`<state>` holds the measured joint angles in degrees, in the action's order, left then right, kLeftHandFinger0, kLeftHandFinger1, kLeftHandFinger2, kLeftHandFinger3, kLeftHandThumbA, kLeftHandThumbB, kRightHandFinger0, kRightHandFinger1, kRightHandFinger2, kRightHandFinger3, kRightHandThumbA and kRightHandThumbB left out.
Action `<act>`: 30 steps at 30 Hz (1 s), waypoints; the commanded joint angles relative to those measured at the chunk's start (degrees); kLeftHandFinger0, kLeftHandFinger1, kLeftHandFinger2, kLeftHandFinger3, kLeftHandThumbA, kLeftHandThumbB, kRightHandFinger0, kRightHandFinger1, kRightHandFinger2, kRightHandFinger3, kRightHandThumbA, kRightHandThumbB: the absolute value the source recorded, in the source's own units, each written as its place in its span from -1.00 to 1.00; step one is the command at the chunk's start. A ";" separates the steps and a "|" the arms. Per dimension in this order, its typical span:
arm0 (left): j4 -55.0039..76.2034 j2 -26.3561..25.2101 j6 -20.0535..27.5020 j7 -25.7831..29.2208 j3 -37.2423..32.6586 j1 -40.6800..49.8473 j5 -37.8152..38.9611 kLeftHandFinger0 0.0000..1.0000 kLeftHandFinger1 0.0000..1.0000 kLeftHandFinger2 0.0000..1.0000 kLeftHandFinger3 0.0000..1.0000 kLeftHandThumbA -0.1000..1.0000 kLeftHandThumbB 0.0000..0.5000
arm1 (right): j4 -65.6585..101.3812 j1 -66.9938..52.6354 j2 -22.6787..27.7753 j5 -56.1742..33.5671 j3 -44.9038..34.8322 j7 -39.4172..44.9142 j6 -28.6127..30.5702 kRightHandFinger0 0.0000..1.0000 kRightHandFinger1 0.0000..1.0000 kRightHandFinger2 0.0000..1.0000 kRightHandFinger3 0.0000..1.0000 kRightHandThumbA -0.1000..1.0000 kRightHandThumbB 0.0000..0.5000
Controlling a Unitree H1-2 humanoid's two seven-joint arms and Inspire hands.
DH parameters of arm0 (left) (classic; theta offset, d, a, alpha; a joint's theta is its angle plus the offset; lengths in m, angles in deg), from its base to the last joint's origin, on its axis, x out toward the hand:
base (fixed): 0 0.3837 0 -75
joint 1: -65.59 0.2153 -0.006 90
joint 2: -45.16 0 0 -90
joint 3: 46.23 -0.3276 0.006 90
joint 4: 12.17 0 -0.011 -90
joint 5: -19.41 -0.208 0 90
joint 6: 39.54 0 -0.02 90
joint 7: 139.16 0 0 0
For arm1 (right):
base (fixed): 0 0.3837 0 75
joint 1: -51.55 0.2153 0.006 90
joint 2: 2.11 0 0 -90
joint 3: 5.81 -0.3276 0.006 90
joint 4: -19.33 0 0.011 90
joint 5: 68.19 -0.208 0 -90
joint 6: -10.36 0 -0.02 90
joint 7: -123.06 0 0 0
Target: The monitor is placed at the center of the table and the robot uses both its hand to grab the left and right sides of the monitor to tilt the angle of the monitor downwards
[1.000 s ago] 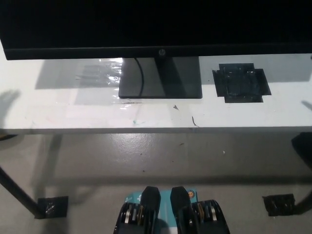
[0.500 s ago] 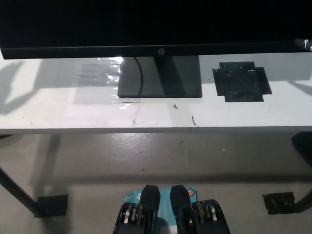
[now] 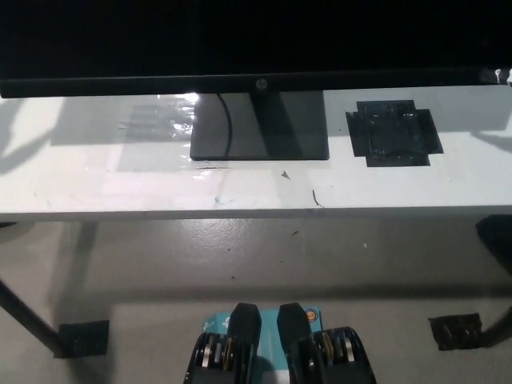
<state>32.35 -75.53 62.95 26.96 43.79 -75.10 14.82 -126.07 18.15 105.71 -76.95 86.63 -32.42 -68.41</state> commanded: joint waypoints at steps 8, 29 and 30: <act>-1.71 -2.70 3.51 -3.36 -0.01 -4.93 -0.47 1.00 1.00 1.00 1.00 1.00 0.52 | -0.29 5.96 2.01 4.85 2.57 3.61 0.31 1.00 1.00 1.00 1.00 0.91 0.85; -5.98 -1.30 3.45 -3.62 -6.24 -11.44 -7.10 1.00 1.00 1.00 1.00 0.86 0.79 | -8.61 13.23 1.15 16.28 8.13 -6.66 5.11 1.00 1.00 1.00 1.00 0.76 0.82; -8.31 -0.15 3.16 -2.67 -7.63 -13.12 -8.38 1.00 1.00 1.00 1.00 0.80 0.99 | -10.33 14.09 0.56 16.80 8.54 -7.61 5.86 1.00 1.00 1.00 1.00 0.77 0.89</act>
<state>26.99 -75.27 65.04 23.31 37.93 -81.77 10.25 -134.95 25.80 106.45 -64.19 94.06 -34.70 -67.29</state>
